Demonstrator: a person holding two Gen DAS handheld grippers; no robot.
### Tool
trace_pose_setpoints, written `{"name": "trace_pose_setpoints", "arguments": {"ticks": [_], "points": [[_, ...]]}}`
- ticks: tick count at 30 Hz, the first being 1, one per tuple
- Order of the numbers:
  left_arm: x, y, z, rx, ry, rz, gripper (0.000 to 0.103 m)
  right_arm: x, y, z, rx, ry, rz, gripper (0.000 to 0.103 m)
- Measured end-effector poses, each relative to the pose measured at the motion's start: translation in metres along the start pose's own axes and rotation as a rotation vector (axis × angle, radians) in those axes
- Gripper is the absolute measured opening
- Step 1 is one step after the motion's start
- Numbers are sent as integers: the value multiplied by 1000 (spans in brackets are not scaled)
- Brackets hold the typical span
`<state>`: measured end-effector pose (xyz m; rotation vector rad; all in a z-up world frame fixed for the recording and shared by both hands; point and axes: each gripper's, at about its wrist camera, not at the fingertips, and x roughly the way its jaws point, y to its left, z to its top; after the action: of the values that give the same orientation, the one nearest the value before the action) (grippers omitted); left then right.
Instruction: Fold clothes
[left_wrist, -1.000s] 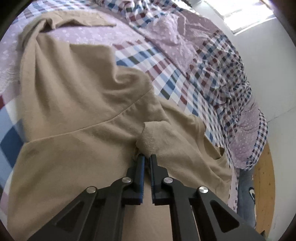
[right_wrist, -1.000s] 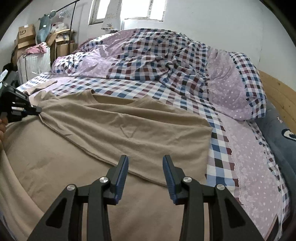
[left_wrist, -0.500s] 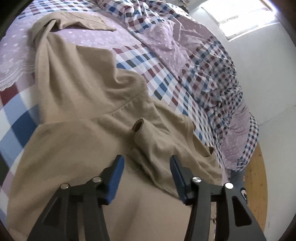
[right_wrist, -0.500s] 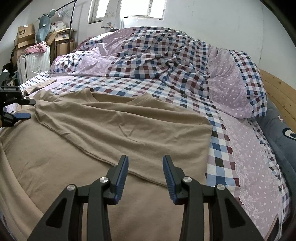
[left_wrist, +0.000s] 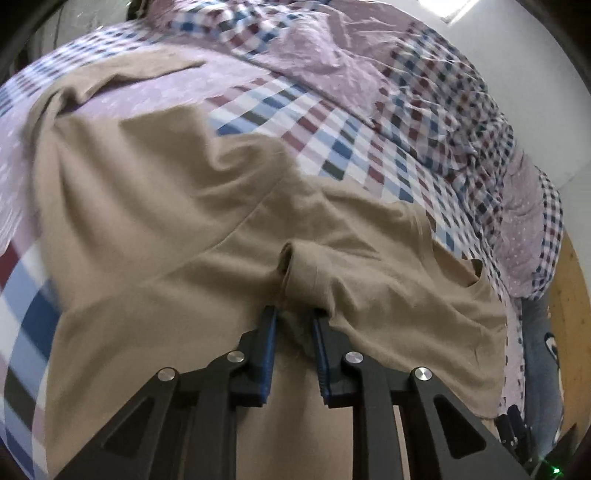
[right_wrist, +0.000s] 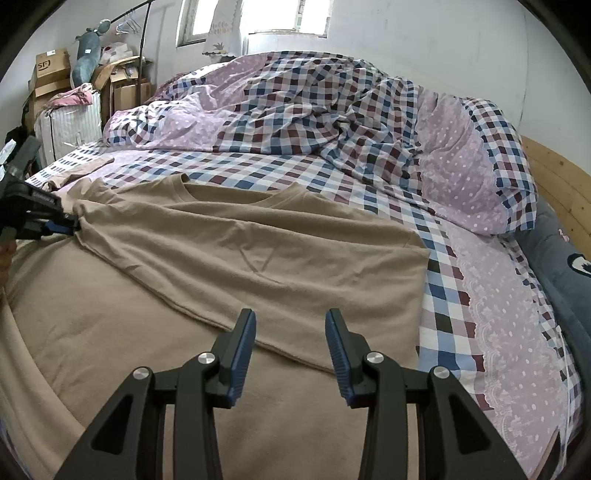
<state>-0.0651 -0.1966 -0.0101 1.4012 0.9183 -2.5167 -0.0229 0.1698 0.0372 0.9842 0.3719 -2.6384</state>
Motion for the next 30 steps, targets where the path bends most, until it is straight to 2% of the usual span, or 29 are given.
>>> {"name": "trace_pose_setpoints", "arguments": {"ticks": [1, 2, 8, 13, 21, 22, 23, 24, 25, 26, 28, 30], "points": [[0, 2, 1, -15, -5, -12, 18, 0, 0, 0, 0, -1, 0, 42], [-2, 5, 2, -37, -9, -27, 3, 0, -1, 0, -1, -2, -3, 42], [-40, 19, -4, -143, -59, -122, 3, -2, -5, 2, 0, -9, -16, 42], [-34, 35, -18, -234, 7, -93, 3, -1, -5, 2, -2, -5, -21, 42], [-38, 39, -22, -239, 3, -61, 5, -2, -2, 4, -5, -12, -15, 42], [-41, 38, -20, -238, -6, -51, 11, -1, -1, 4, -6, -10, -15, 42], [-45, 40, -18, -235, -20, -48, 24, -1, -1, 3, -7, -8, -15, 42], [-51, 45, -14, -240, -48, -52, 34, -1, -1, 3, -7, -7, -16, 42], [-58, 50, -10, -249, -82, -59, 48, -1, -2, 3, -5, -7, -16, 42], [-65, 55, -6, -259, -116, -65, 57, -1, -2, 3, -4, -8, -16, 43], [-83, 71, 6, -273, -182, -49, 60, -1, -3, 4, -2, -10, -15, 43], [-101, 86, 20, -266, -250, 19, 60, -2, -3, 5, -2, -14, -13, 45]]}}
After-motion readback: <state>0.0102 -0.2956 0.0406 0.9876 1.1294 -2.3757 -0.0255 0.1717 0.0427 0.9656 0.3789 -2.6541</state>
